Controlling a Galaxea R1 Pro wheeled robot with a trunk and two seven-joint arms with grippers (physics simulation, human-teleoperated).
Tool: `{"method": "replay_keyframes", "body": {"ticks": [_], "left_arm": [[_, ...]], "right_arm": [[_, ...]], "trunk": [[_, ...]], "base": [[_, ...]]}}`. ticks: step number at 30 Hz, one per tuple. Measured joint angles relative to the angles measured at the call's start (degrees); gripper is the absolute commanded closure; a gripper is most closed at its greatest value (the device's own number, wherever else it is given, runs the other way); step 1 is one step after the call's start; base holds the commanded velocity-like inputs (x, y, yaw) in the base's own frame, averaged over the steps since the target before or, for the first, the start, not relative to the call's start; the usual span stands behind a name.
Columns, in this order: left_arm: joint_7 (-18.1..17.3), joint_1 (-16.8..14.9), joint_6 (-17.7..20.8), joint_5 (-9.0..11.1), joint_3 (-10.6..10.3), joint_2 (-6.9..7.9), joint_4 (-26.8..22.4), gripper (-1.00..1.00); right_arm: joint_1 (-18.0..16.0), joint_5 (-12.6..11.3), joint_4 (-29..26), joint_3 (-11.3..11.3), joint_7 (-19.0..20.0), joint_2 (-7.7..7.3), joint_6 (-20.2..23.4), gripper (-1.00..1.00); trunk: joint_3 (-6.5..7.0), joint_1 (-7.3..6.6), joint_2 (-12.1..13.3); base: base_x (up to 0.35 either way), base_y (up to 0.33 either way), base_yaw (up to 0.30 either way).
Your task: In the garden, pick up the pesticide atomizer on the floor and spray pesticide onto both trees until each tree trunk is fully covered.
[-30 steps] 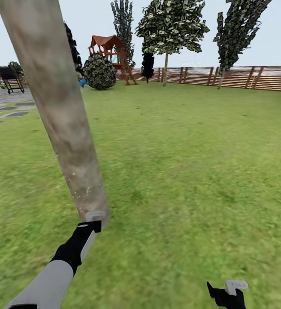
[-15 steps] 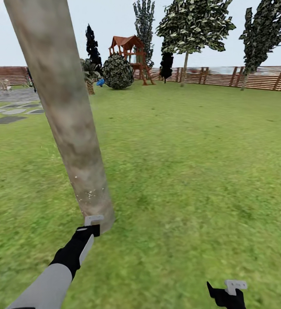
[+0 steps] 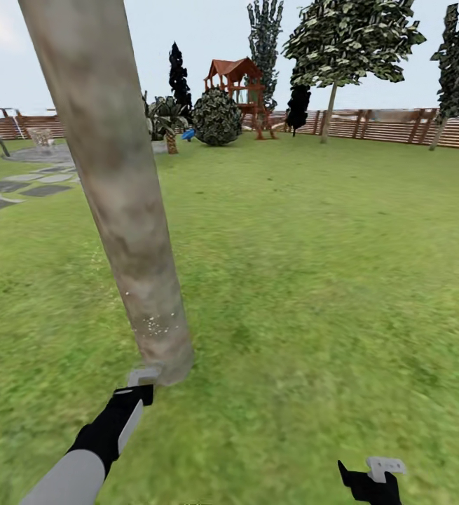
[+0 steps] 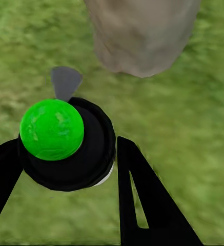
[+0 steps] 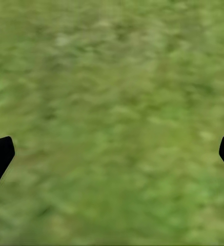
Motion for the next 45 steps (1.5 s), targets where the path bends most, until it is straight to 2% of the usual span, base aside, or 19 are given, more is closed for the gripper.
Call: {"method": "replay_keyframes", "body": {"ticks": [7,15,18,21,24,26,28,30,33,35,38,41,43,44,45], "left_arm": [[0.0,0.36,0.04,0.13,0.03,-0.09,-0.1,1.0],[0.08,0.17,0.03,0.16,-0.11,-0.33,-0.92,1.0],[0.11,-0.02,-0.11,0.32,-0.31,-0.84,-1.2,1.0],[0.3,-0.46,0.07,0.13,-0.13,-0.23,-1.63,1.0],[2.69,-0.53,0.78,-0.09,-0.12,0.04,-5.39,1.0],[3.13,-0.52,4.26,-0.02,-0.57,-0.35,-7.84,1.0],[3.21,-0.52,5.96,0.01,-0.68,-0.87,-9.69,1.0],[3.24,-0.52,6.73,0.22,-2.24,-2.27,-12.45,1.0],[3.25,-0.19,7.61,-0.03,-4.29,-3.14,-16.97,1.0],[3.17,0.1,11.2,0.07,-4.03,-2.8,-23.35,1.0],[3.1,0.24,12.58,-0.07,-2.37,-1.86,-25.62,1.0],[3.04,0.26,13.67,-0.03,-0.26,1.56,-26.42,1.0],[2.88,0.27,13.75,0.51,-0.45,1.78,-26.6,1.0],[2.83,0.27,13.77,0.63,-1.3,1.58,-26.69,1.0],[2.81,0.28,13.97,1.03,-3.48,1.32,-26.71,1.0]], "right_arm": [[0.0,0.0,0.0,0.0,0.0,0.0,0.0,-1.0],[0.0,0.02,0.0,0.0,0.0,0.02,0.0,-1.0],[0.0,0.02,0.0,0.0,0.0,0.0,0.0,-1.0],[0.0,0.02,0.01,0.01,0.0,0.02,0.0,-1.0],[-0.01,0.03,0.0,0.01,0.0,0.01,0.0,-1.0],[0.0,0.02,0.05,0.0,0.0,0.0,0.0,-1.0],[0.0,0.02,0.05,0.0,0.0,-0.01,0.0,-1.0],[0.0,0.0,0.04,0.0,0.0,0.01,0.0,-1.0],[0.0,0.01,0.07,0.0,0.0,0.0,0.0,-1.0],[-0.01,0.06,0.08,0.01,0.0,0.01,0.0,-1.0],[0.0,0.05,0.09,0.01,0.0,0.02,0.0,-1.0],[0.0,0.05,0.09,0.01,0.0,0.02,0.0,-1.0],[0.0,0.05,0.09,0.01,0.0,0.02,0.0,-1.0],[0.0,0.07,0.09,0.0,0.0,0.02,0.0,-1.0],[0.0,0.07,0.09,0.0,0.0,0.02,0.0,-1.0]], "trunk": [[0.0,0.0,0.0],[0.0,0.0,0.0],[0.0,0.0,0.0],[0.0,0.0,0.0],[0.01,0.0,0.0],[0.0,0.0,0.0],[0.01,0.0,0.0],[0.01,0.0,0.0],[0.01,0.0,0.0],[0.01,0.0,0.0],[0.0,0.0,0.0],[0.0,0.0,0.0],[0.0,0.0,0.0],[0.0,0.0,0.0],[0.0,0.0,0.0]], "base": [[-0.223,0.064,0.03],[-0.008,0.001,0.122],[0.0,0.0,0.057],[0.0,0.0,0.004],[0.0,0.0,0.0],[0.0,0.0,0.0],[0.0,0.0,0.0],[0.0,0.0,0.0],[0.0,0.0,0.0],[0.0,0.0,0.0],[0.0,0.0,0.0],[0.0,0.0,0.0],[0.0,0.0,0.0],[0.0,0.0,0.0],[0.0,0.0,0.0]]}}
